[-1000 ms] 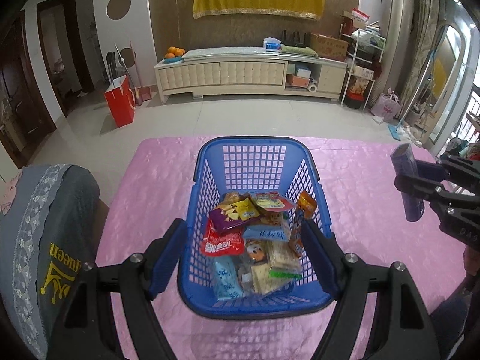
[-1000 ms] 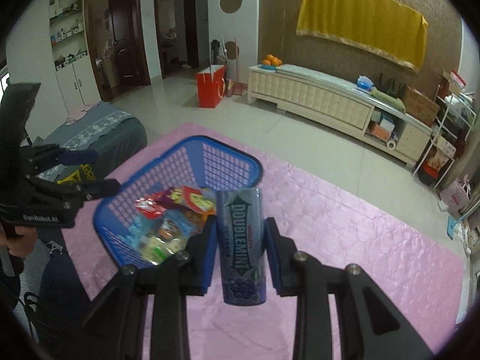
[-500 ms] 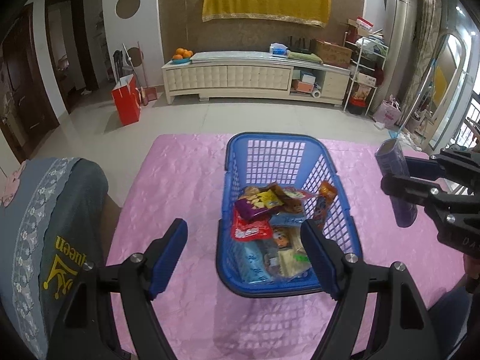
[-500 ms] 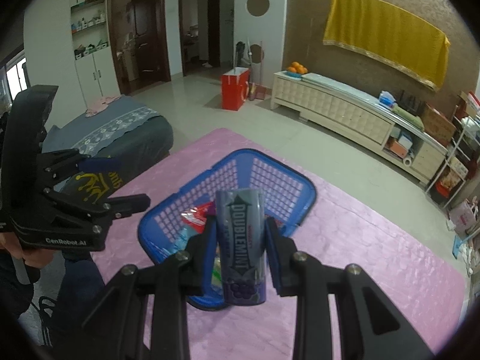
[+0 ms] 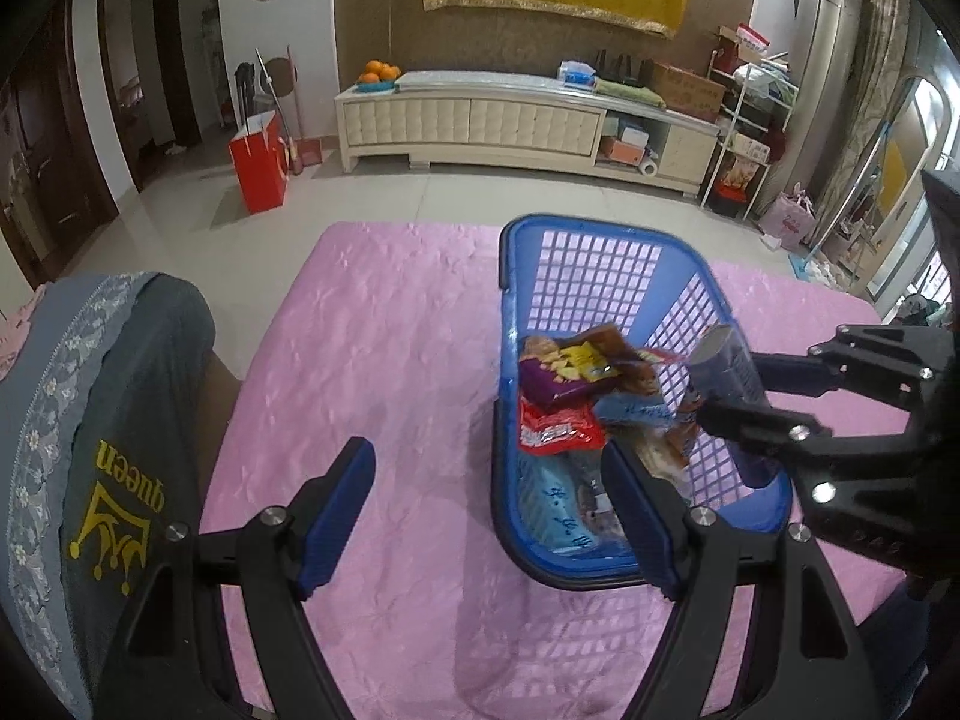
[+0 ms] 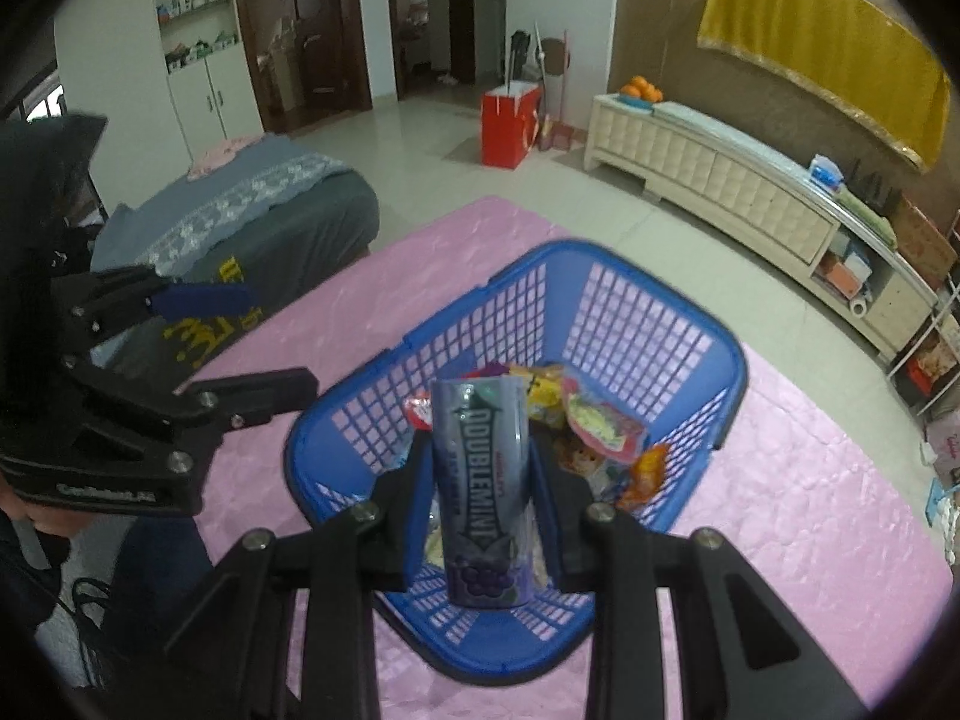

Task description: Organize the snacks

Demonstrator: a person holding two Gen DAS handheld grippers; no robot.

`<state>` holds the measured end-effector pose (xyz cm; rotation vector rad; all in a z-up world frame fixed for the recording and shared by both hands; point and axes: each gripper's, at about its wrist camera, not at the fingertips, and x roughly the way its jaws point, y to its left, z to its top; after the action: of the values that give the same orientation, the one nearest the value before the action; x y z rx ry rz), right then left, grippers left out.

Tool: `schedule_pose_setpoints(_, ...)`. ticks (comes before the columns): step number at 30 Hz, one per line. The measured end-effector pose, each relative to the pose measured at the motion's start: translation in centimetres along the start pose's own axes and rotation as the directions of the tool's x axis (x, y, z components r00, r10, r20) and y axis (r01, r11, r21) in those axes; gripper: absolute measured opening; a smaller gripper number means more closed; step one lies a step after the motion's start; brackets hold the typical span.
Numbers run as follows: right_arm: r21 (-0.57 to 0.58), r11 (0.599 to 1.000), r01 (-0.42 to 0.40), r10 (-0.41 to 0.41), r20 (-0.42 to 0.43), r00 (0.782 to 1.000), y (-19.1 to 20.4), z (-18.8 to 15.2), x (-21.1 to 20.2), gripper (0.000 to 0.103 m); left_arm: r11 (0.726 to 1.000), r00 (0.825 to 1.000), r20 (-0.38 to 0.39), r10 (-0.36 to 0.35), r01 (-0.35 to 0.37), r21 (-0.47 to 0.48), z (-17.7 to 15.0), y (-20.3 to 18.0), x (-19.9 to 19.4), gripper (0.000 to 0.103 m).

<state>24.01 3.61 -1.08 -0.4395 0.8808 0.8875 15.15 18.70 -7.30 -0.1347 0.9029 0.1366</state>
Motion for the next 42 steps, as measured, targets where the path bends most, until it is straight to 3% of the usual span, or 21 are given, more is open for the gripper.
schedule_pose_setpoints(9, 0.012, 1.0, 0.0, 0.002, -0.082, 0.997, 0.1, -0.6, 3.9, 0.035, 1.0, 1.0, -0.03, -0.007, 0.007, 0.0, -0.6, 0.6, 2.3, 0.076)
schedule_pose_setpoints(18, 0.043, 0.999, 0.004, 0.0, -0.097, 0.995, -0.7, -0.6, 4.4, 0.035, 1.0, 0.999, -0.032, -0.017, 0.017, -0.002, -1.0, 0.5, 2.5, 0.076)
schedule_pose_setpoints(19, 0.048, 0.999, 0.0, 0.005, -0.096, 0.995, -0.8, -0.6, 4.2, 0.036, 1.0, 0.999, -0.029, -0.018, 0.018, -0.001, -1.1, 0.4, 2.5, 0.076)
schedule_pose_setpoints(21, 0.06, 0.998, -0.003, 0.007, -0.081, 0.997, -0.9, -0.6, 3.7, 0.053, 1.0, 1.0, -0.016, -0.025, 0.025, 0.003, -1.2, 0.2, 2.0, 0.076)
schedule_pose_setpoints(24, 0.074, 0.997, 0.017, -0.014, -0.038, 0.999, -0.8, -0.8, 2.6, 0.065, 1.0, 1.0, 0.005, -0.031, 0.031, 0.007, -1.3, -0.2, 1.1, 0.076)
schedule_pose_setpoints(36, 0.152, 0.987, 0.06, -0.07, 0.061, 0.996, -1.4, -1.4, -4.0, 0.066, 0.998, 0.993, 0.092, -0.07, 0.069, 0.008, -1.9, -1.7, -3.4, 0.076)
schedule_pose_setpoints(42, 0.189, 0.976, 0.106, -0.136, 0.154, 0.979, -0.5, -2.4, -8.9, 0.066, 0.998, 0.982, 0.181, -0.054, 0.045, 0.053, -2.5, -4.0, -6.9, 0.076)
